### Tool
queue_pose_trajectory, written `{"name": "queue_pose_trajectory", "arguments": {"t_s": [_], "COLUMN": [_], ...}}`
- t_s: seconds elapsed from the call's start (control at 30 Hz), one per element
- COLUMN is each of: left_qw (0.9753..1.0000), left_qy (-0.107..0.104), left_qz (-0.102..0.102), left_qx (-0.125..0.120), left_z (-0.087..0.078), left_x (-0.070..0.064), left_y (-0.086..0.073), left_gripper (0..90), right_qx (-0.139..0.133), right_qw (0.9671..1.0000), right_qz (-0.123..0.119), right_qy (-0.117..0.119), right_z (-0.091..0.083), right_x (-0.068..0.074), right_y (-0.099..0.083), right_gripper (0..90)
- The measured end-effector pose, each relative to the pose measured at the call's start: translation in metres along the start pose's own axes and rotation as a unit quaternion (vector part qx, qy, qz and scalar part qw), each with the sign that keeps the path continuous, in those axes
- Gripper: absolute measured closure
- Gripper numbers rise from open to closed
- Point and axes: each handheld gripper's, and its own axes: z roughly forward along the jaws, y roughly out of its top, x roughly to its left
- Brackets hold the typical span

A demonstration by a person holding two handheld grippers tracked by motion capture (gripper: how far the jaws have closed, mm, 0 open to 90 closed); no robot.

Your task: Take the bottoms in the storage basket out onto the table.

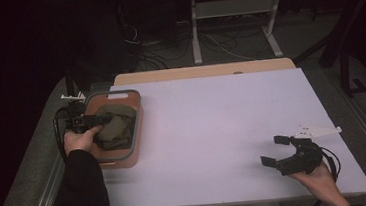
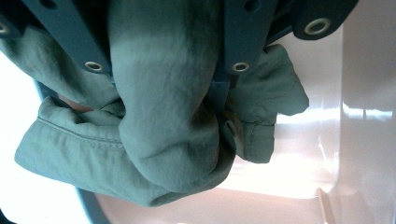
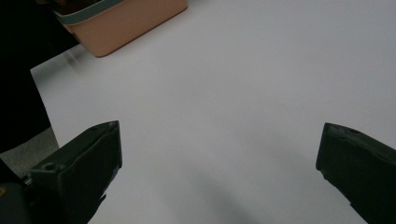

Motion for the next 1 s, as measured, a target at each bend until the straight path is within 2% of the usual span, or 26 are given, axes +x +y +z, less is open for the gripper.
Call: {"name": "queue_pose_trajectory", "arguments": {"t_s": [0.3, 0.4, 1.0], "left_qw": [0.9997, 0.9995, 0.9984], "left_qy": [-0.007, -0.003, -0.013], "left_qz": [0.022, 0.030, 0.046], "left_qx": [-0.004, -0.004, -0.029], "left_z": [-0.013, -0.018, -0.040], "left_x": [-0.011, -0.013, -0.026], "left_y": [0.003, 0.004, 0.016], "left_gripper": [65.7, 65.6, 65.7], "right_qx": [-0.002, -0.003, -0.004], "right_qw": [1.0000, 1.0000, 1.0000], "right_qz": [0.002, 0.002, 0.002], "right_qy": [0.001, 0.003, 0.003], "right_z": [0.001, 0.001, 0.000], "right_x": [0.000, 0.000, 0.000], "right_y": [0.000, 0.000, 0.000], "right_gripper": [0.0, 0.0, 0.0]}}
